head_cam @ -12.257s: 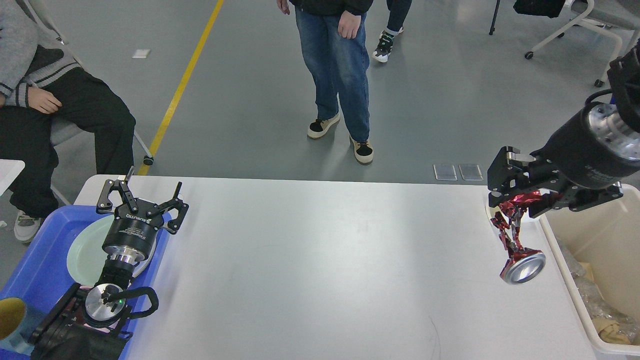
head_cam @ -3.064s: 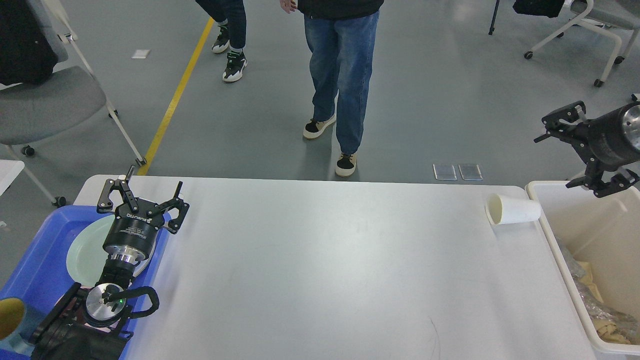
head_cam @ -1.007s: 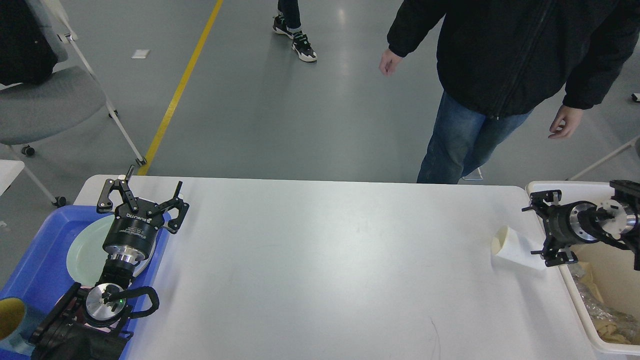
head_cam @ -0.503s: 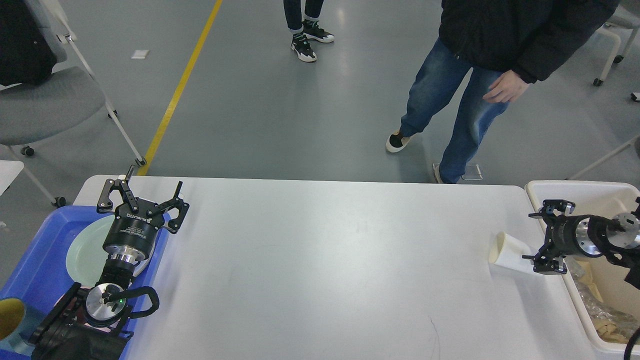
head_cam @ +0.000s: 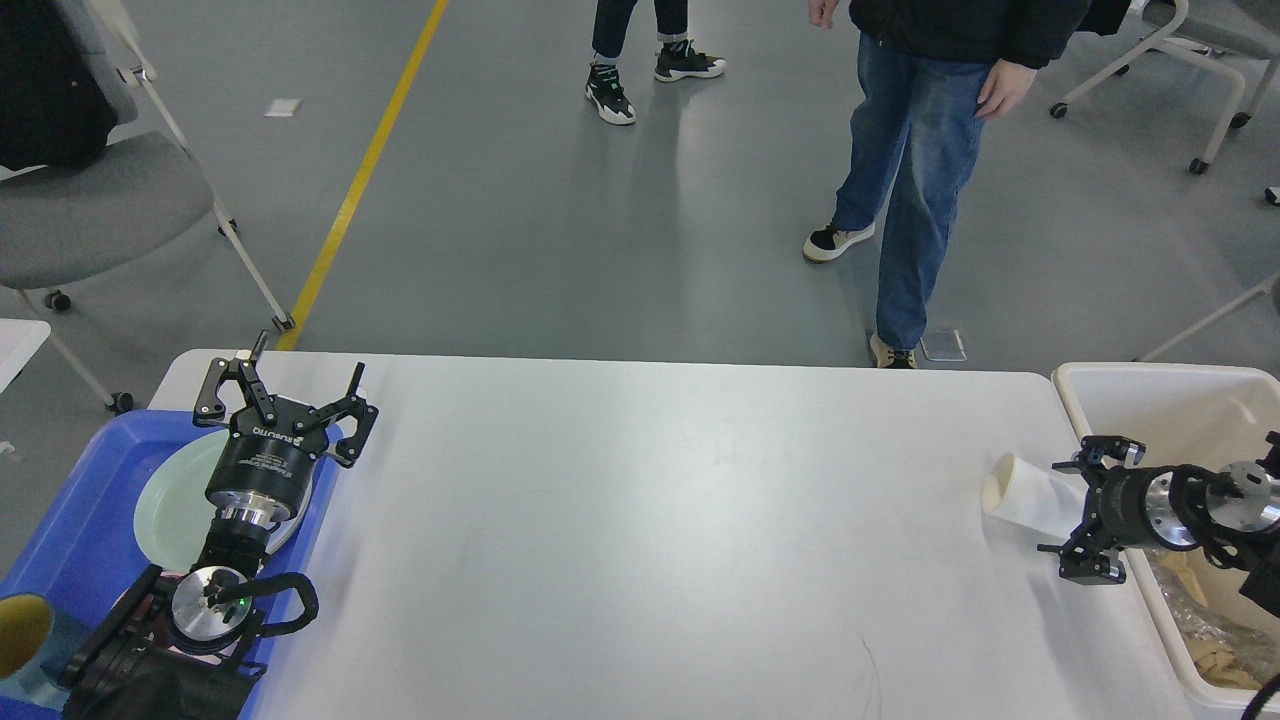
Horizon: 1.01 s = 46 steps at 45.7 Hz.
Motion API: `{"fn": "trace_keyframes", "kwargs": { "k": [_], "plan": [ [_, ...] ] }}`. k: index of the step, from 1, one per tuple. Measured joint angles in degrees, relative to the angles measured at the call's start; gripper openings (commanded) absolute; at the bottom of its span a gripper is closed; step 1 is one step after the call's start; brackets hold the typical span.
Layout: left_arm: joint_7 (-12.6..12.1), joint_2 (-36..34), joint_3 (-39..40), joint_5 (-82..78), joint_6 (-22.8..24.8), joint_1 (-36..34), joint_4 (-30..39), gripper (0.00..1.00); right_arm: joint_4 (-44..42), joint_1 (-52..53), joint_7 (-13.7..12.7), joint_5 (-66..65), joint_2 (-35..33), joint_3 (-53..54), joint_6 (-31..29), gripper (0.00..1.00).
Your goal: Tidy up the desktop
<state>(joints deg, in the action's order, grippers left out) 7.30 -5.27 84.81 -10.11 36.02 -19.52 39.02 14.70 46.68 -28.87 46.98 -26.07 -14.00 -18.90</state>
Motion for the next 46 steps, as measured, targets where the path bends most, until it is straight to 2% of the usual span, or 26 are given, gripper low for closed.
{"fn": "trace_keyframes", "kwargs": {
  "k": [18, 20, 24, 27, 30, 34, 37, 40, 42, 46],
  "plan": [
    [0.0, 0.0, 0.0, 0.0, -0.01, 0.01, 0.0, 0.96, -3.0, -1.25, 0.7, -0.57, 4.51, 0.11, 4.22, 0.98],
    [0.0, 0.0, 0.0, 0.0, -0.01, 0.01, 0.0, 0.96, -3.02, -1.29, 0.9, -0.64, 4.63, 0.12, 4.9, 0.95],
    [0.0, 0.0, 0.0, 0.0, -0.01, 0.01, 0.0, 0.96, -3.04, -1.34, 1.1, -0.72, 4.78, 0.04, 5.86, 0.81],
    [0.0, 0.0, 0.0, 0.0, -0.01, 0.01, 0.0, 0.96, -3.06, -1.34, 1.36, -0.86, 4.86, -0.05, 6.68, 0.56],
    [0.0, 0.0, 0.0, 0.0, -0.01, 0.01, 0.0, 0.96, -3.02, -1.34, 1.6, -1.07, 4.87, -0.1, 7.32, 0.36],
    [0.0, 0.0, 0.0, 0.0, -0.02, 0.01, 0.0, 0.96, -2.55, -1.34, 1.69, -1.19, 4.84, -0.09, 7.37, 0.19],
    [0.0, 0.0, 0.0, 0.0, -0.06, 0.01, 0.0, 0.96, -2.28, -1.33, 1.7, -1.38, 4.54, -0.14, 7.16, 0.11],
    [0.0, 0.0, 0.0, 0.0, -0.06, 0.01, 0.0, 0.96, -2.09, -0.95, 1.41, -2.91, 4.15, -0.27, 7.01, 0.08],
    [0.0, 0.0, 0.0, 0.0, -0.06, 0.01, 0.0, 0.96, -2.05, -0.77, 1.32, -3.59, 4.05, -0.26, 7.04, 0.0],
    [0.0, 0.0, 0.0, 0.0, -0.06, 0.01, 0.0, 0.96, -1.61, -0.38, 1.14, -4.59, 3.65, -0.1, 7.36, 0.0]
  ]
}}
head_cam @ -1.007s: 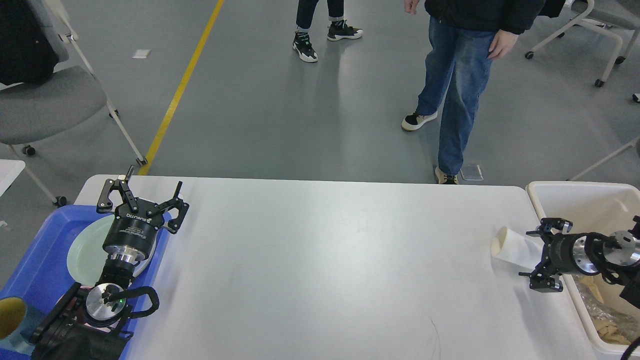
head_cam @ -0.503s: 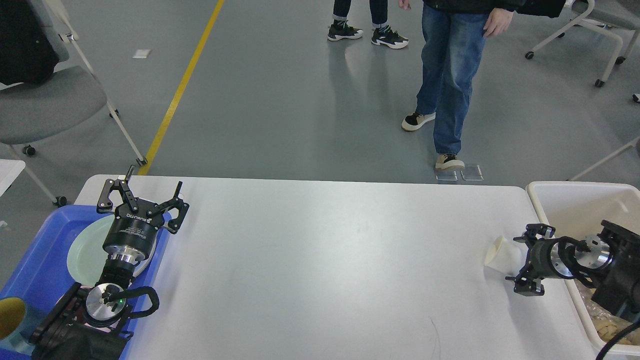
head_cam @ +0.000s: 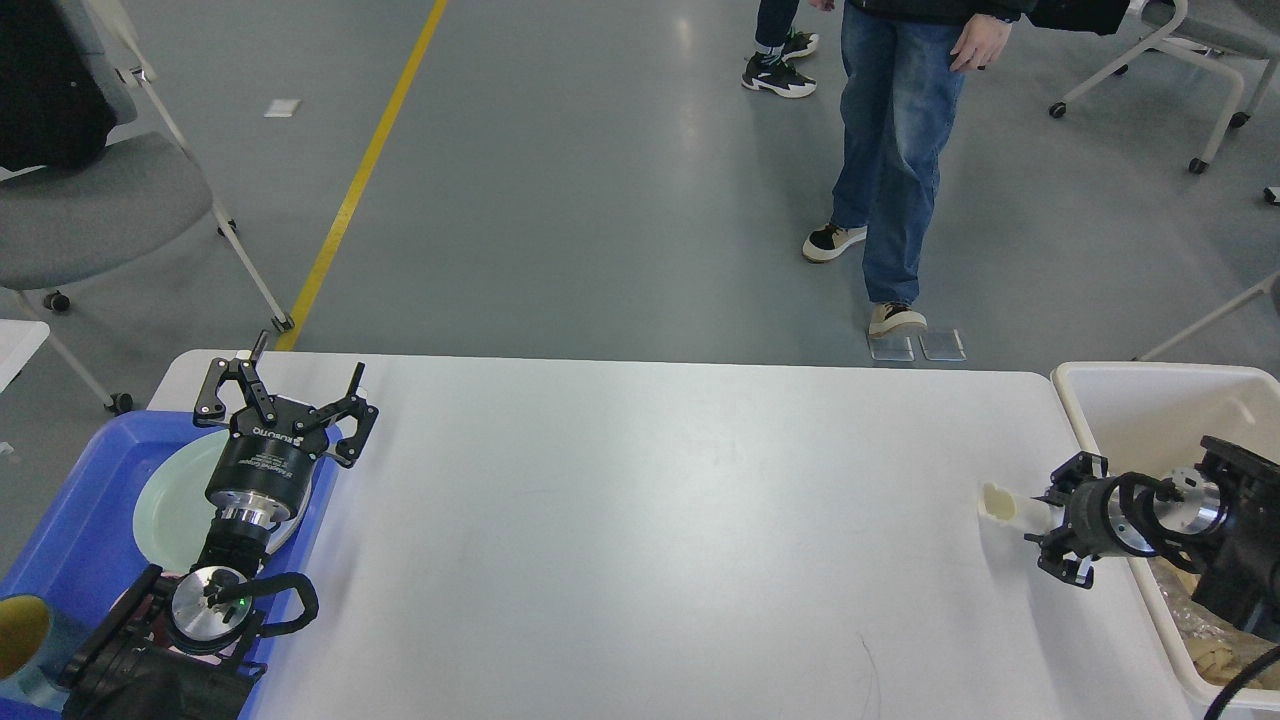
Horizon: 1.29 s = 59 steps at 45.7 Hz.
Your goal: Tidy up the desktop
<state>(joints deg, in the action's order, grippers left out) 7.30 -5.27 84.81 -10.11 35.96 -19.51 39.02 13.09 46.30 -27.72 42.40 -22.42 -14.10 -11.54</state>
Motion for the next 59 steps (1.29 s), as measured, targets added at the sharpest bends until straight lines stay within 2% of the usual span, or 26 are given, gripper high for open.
{"fn": "trace_keyframes", "kwargs": {
  "k": [15, 22, 27, 31, 37, 41, 52, 55, 59],
  "plan": [
    [0.0, 0.0, 0.0, 0.0, 0.06, 0.0, 0.0, 0.96, 13.74, 7.22, -0.62, -5.51, -7.89, -1.54, -0.32, 0.0],
    [-0.01, 0.0, 0.0, 0.0, 0.06, 0.0, 0.0, 0.96, 21.7, 13.29, -0.81, -13.3, -13.43, -5.07, -4.77, 0.0],
    [-0.08, 0.0, 0.0, 0.0, 0.06, 0.0, 0.0, 0.96, 27.96, 22.41, -0.42, -18.51, -16.39, -14.41, -12.12, 0.0],
    [-0.1, 0.0, 0.0, 0.0, 0.06, 0.0, 0.0, 0.96, 31.91, 32.5, 0.24, -21.58, -16.79, -25.79, -18.0, 0.0],
    [-0.1, 0.0, 0.0, 0.01, 0.06, 0.0, 0.0, 0.96, 37.21, 45.79, 1.89, -24.54, -15.06, -40.19, -22.55, 0.0],
    [-0.1, 0.0, 0.0, 0.0, 0.06, 0.0, 0.0, 0.96, 41.45, 54.98, 4.47, -29.11, -12.94, -48.47, -25.21, 0.0],
    [-0.1, 0.0, 0.0, 0.0, 0.06, 0.0, 0.0, 0.96, 60.68, 80.68, 19.15, -42.77, -6.12, -63.62, -29.72, 0.0],
    [-0.1, 0.0, 0.0, 0.0, 0.06, 0.0, 0.0, 0.96, 66.33, 86.89, 21.06, -45.38, -5.22, -64.78, -30.07, 0.0],
    [-0.1, 0.0, 0.0, 0.0, 0.05, 0.0, 0.0, 0.96, 73.27, 93.82, 21.76, -47.25, -4.47, -65.11, -30.38, 0.0]
  ]
}}
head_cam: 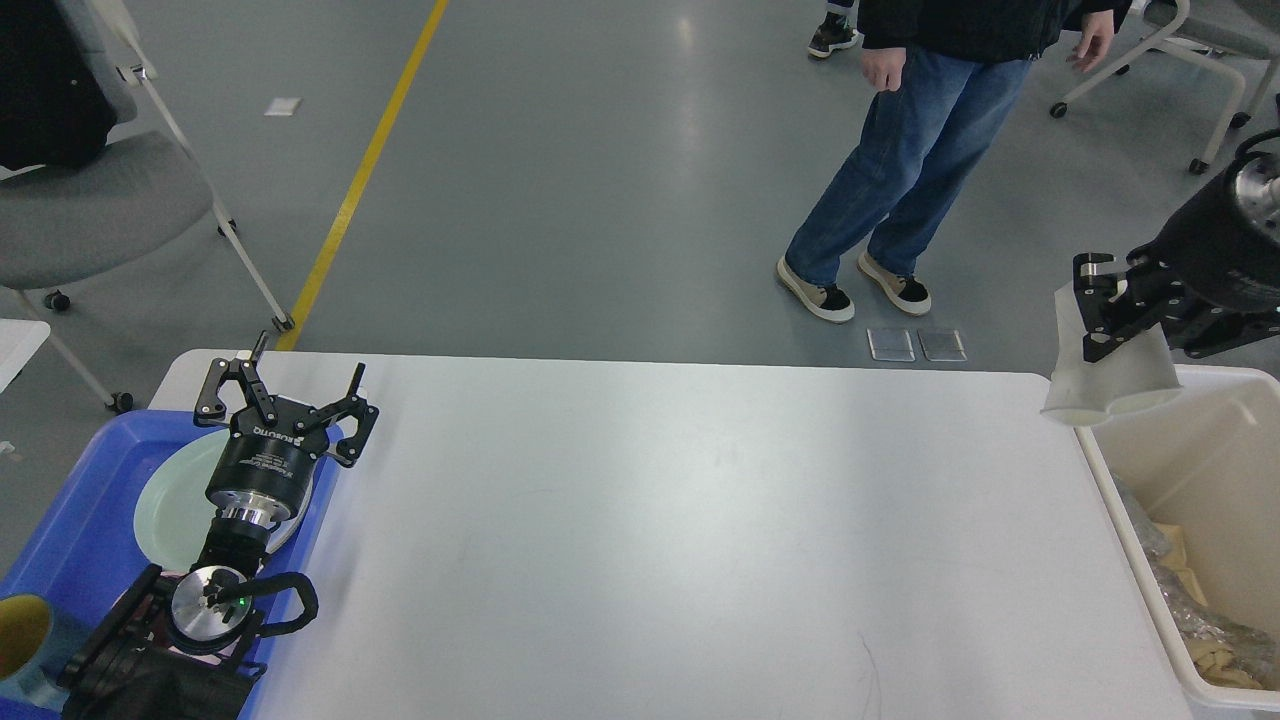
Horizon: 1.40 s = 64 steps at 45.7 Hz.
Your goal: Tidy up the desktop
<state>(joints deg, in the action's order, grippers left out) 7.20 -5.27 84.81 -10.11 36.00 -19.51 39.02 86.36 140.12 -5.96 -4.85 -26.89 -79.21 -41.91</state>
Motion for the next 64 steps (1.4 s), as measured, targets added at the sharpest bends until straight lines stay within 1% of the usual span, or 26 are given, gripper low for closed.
{"fn": "trace_keyframes", "kwargs": {
  "k": [4, 9, 14, 19, 21, 22, 25, 29, 32, 36, 42, 45, 47, 53, 59, 64],
  "plan": [
    [0.0, 0.0, 0.0, 0.0, -0.02, 0.0, 0.0, 0.96, 4.12, 4.06, 0.08, -0.49, 0.2, 0.18, -0.08, 0.0],
    [0.03, 0.0, 0.0, 0.0, -0.03, 0.0, 0.0, 0.96, 5.45, 5.07, 0.08, -0.59, -0.07, 0.22, -0.09, 0.0],
    [0.08, 0.0, 0.0, 0.0, -0.03, 0.0, 0.0, 0.96, 4.71, 4.44, 0.04, -0.59, -1.7, -1.96, 0.67, 0.0],
    [0.1, 0.0, 0.0, 0.0, -0.03, 0.0, 0.0, 0.96, 0.46, 1.62, 0.03, -0.39, -4.73, -5.35, 2.06, 0.0],
    [0.1, 0.0, 0.0, 0.0, -0.03, 0.0, 0.0, 0.96, -2.27, -0.82, 0.0, -0.37, -6.86, -6.2, 2.71, 0.0],
    [0.1, 0.0, 0.0, 0.0, -0.02, 0.01, 0.0, 0.96, -5.86, -4.22, -0.04, -0.42, -9.48, -6.31, 3.23, 0.0],
    [0.1, 0.0, 0.0, 0.0, -0.02, 0.06, 0.0, 0.96, -11.12, -8.88, -0.01, -0.59, -12.56, -5.83, 3.58, 0.0],
    [0.11, 0.0, 0.0, 0.0, 0.01, 0.08, 0.0, 0.96, -22.12, -18.28, 0.15, -0.82, -16.51, -4.11, 3.85, 0.0],
    [0.11, 0.0, 0.0, 0.0, 0.01, 0.09, 0.0, 0.96, -30.23, -25.57, 0.39, -0.87, -17.76, -1.02, 3.92, 0.0],
    [0.11, 0.0, 0.0, 0.0, 0.01, 0.09, 0.0, 0.96, -41.36, -36.85, 0.57, -0.88, -18.38, 6.03, 3.98, 0.0],
    [0.1, 0.0, 0.0, 0.0, 0.02, 0.09, 0.0, 0.96, -53.78, -52.66, 0.62, -0.87, -18.03, 16.76, 4.93, 0.0],
    [0.11, 0.0, 0.0, 0.0, 0.02, 0.09, 0.0, 0.96, -59.02, -60.34, 0.62, -0.74, -17.5, 21.54, 7.7, 0.0],
    [0.11, 0.0, 0.0, 0.0, 0.03, 0.09, 0.0, 0.96, -61.87, -65.54, 0.62, -0.54, -16.66, 24.34, 10.85, 0.0],
    [0.1, 0.0, 0.0, 0.0, 0.03, 0.09, 0.0, 0.96, -67.28, -78.97, 0.75, -0.12, -12.66, 30.11, 23.23, 0.0],
    [0.1, 0.0, 0.0, 0.0, 0.03, 0.09, 0.0, 0.96, -71.72, -89.09, 0.8, 0.08, -7.96, 33.47, 34.48, 0.0],
    [0.1, 0.0, 0.0, 0.0, 0.03, 0.09, 0.0, 0.96, -76.69, -96.83, 0.79, 0.16, -3.06, 35.21, 40.45, 0.0]
  ]
}}
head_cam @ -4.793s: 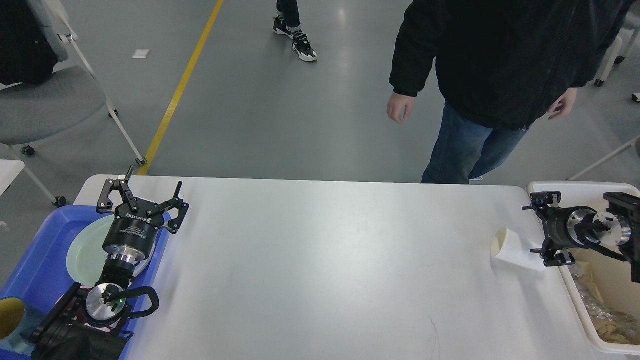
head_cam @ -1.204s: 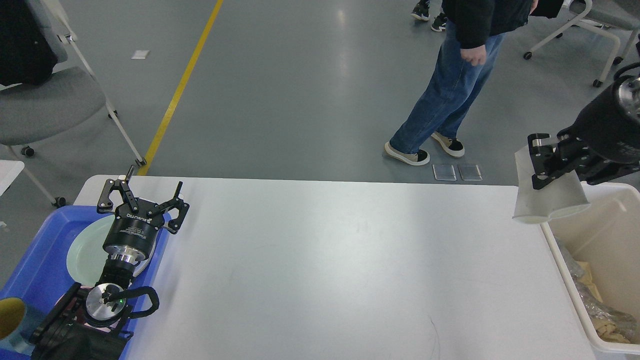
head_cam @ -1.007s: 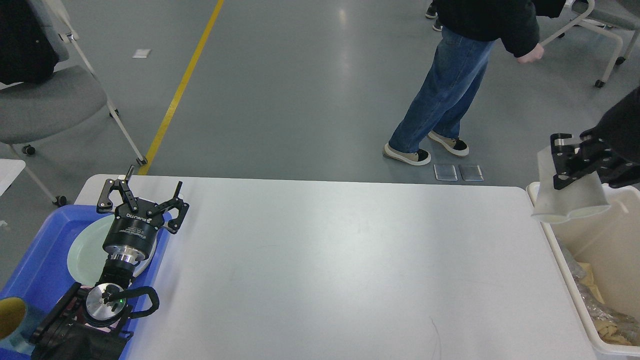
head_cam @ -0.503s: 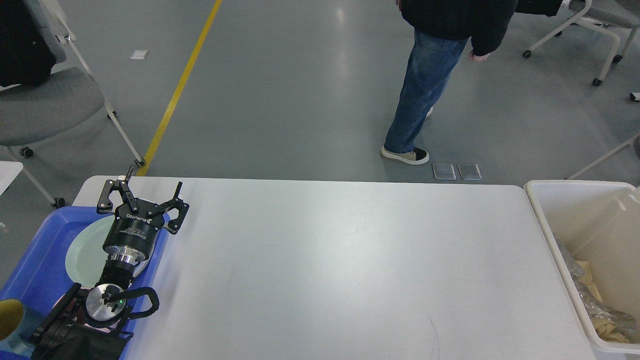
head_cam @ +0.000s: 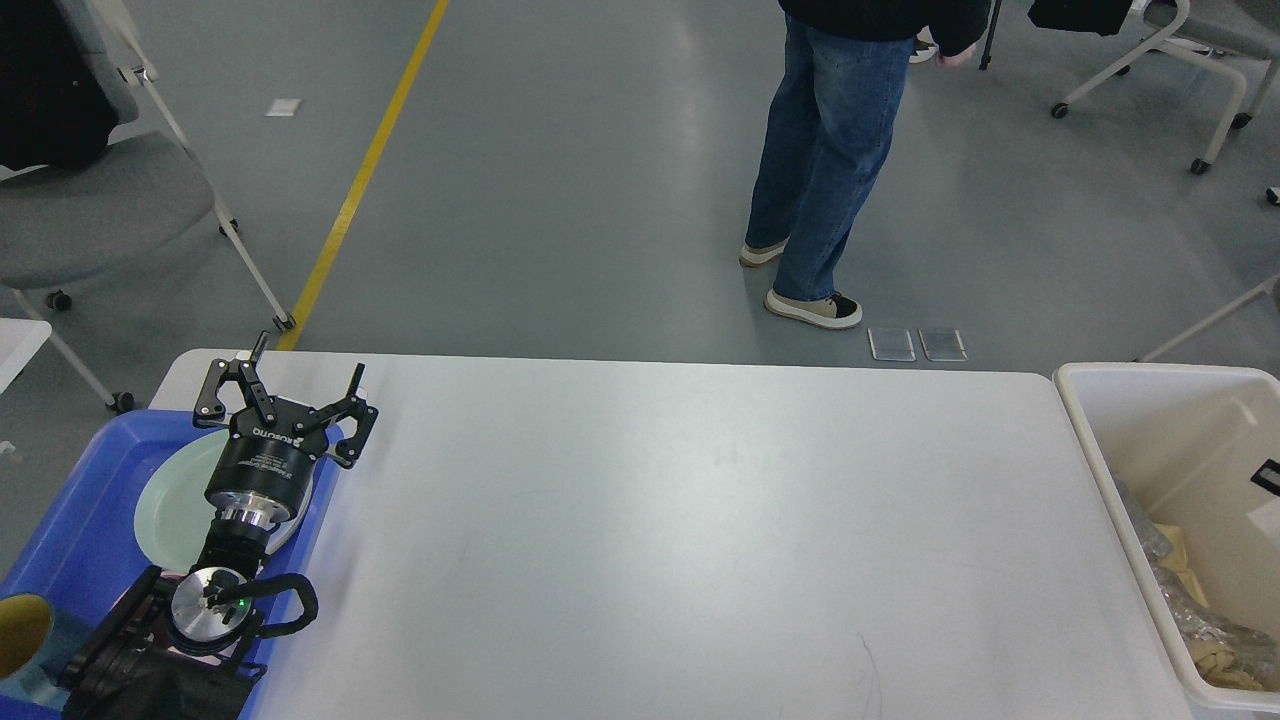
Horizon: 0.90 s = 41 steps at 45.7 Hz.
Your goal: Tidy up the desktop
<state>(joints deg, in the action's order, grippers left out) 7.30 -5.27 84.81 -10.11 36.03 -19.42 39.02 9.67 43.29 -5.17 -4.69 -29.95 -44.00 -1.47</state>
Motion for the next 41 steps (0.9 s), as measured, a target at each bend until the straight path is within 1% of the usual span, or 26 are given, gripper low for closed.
{"fn": "trace_keyframes", "kwargs": {
  "k": [5, 11, 28, 29, 31, 32, 34, 35, 36, 41],
  "plan": [
    [0.0, 0.0, 0.0, 0.0, 0.0, 0.0, -0.01, 0.96, -4.38, -6.31, 0.0, 0.05, 4.42, 0.93, 3.84, 0.0],
    [0.0, 0.0, 0.0, 0.0, 0.0, 0.0, -0.01, 0.96, -5.68, -9.99, -0.04, 0.93, 6.95, 1.26, 6.48, 0.0],
    [0.04, 0.0, 0.0, 0.0, -0.07, 0.0, -0.02, 0.96, -6.54, -11.86, -0.17, 2.76, 9.68, 0.35, 7.27, 0.0],
    [0.04, 0.0, 0.0, 0.0, -0.07, 0.0, -0.02, 0.96, -6.55, -11.97, -0.18, 2.77, 9.75, 0.38, 7.31, 0.05],
    [0.04, 0.0, 0.0, 0.0, -0.07, 0.0, -0.04, 0.96, -6.57, -12.14, -0.19, 2.82, 9.85, 0.52, 7.38, 0.25],
    [0.04, 0.0, 0.0, 0.0, -0.07, 0.0, -0.04, 0.96, -6.59, -12.18, -0.19, 2.85, 9.87, 0.61, 7.41, 0.4],
    [0.04, 0.0, 0.0, 0.0, -0.07, 0.0, -0.04, 0.96, -6.6, -12.23, -0.21, 2.89, 9.89, 0.79, 7.6, 0.75],
    [0.04, 0.0, 0.0, 0.0, -0.07, 0.0, -0.04, 0.96, -6.6, -12.24, -0.22, 2.9, 9.9, 0.85, 7.78, 0.91],
    [0.04, 0.0, 0.0, 0.0, -0.07, 0.0, -0.04, 0.96, -6.6, -12.25, -0.23, 2.92, 9.91, 0.9, 8.11, 1.0],
    [0.04, 0.0, 0.0, 0.0, -0.07, -0.02, -0.04, 0.96, -6.38, -12.26, -0.28, 2.92, 9.91, 1.14, 11.61, 1.0]
  ]
}}
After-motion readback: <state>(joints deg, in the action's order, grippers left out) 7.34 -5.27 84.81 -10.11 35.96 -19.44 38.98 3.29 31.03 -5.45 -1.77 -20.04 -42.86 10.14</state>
